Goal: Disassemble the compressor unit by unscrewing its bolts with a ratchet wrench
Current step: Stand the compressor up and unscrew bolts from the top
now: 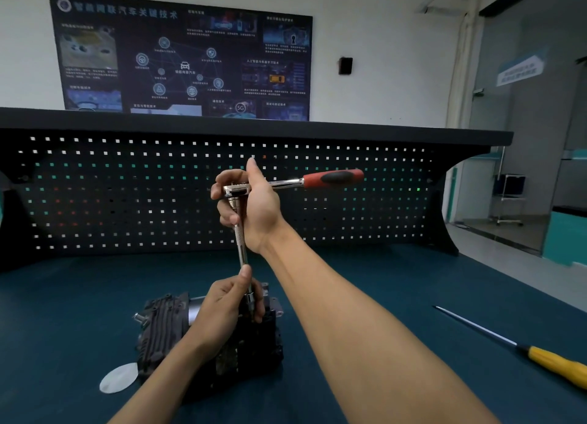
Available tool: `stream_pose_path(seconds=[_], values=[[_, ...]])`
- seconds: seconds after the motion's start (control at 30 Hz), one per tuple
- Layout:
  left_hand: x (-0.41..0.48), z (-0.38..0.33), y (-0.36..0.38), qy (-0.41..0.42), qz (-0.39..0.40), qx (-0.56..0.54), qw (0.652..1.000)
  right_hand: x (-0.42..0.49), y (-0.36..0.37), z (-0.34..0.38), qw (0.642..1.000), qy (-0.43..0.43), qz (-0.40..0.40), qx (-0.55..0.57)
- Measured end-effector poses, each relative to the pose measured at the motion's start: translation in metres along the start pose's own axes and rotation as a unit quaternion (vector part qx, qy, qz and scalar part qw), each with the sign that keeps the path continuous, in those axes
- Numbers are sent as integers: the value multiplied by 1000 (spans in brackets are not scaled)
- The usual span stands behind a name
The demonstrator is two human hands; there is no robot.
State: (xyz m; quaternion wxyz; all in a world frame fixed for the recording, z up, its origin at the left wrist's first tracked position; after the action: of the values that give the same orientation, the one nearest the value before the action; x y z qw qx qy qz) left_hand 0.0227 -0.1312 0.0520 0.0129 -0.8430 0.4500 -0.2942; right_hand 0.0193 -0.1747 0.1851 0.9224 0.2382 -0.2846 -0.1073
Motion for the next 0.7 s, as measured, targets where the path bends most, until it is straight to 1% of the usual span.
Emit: stream_pose_path(seconds=[0.1, 0.23, 0.3, 0.4, 0.5, 0.6, 0.63, 0.7], values=[[-2, 1, 1, -8, 4, -17, 1000, 3, -2, -6, 997, 46, 25, 58], [0, 8, 0, -49, 15, -81, 995, 4, -5, -10, 983, 100, 54, 142], [1, 10, -1, -60, 20, -121, 991, 4, -8, -10, 979, 112, 53, 162], [3, 14, -4, -63, 17, -156, 986, 6, -11, -12, 982, 107, 34, 153], [3, 17, -6, -65, 11, -167, 984, 7, -14, -10, 994, 60, -10, 94], [3, 16, -7, -56, 7, -159, 986, 3, -19, 1, 997, -26, -73, -9], [3, 15, -7, -52, 6, -154, 987, 0, -21, 8, 992, -64, -100, -50], [3, 15, -7, -46, 3, -145, 988, -8, -23, 20, 967, -144, -154, -143]])
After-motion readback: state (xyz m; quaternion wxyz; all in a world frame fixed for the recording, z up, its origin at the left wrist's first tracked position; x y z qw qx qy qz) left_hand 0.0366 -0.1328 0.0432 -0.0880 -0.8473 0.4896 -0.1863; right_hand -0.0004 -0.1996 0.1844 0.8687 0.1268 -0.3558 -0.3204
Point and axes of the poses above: each hand's wrist, its own x-axis towards the middle knuckle, its own y-axis out of the palm, z = x × y, the point moved 9 cm from there along x, towards the middle knuckle, and after that the axes turned 13 degrees about x, right-handed, at the moved point
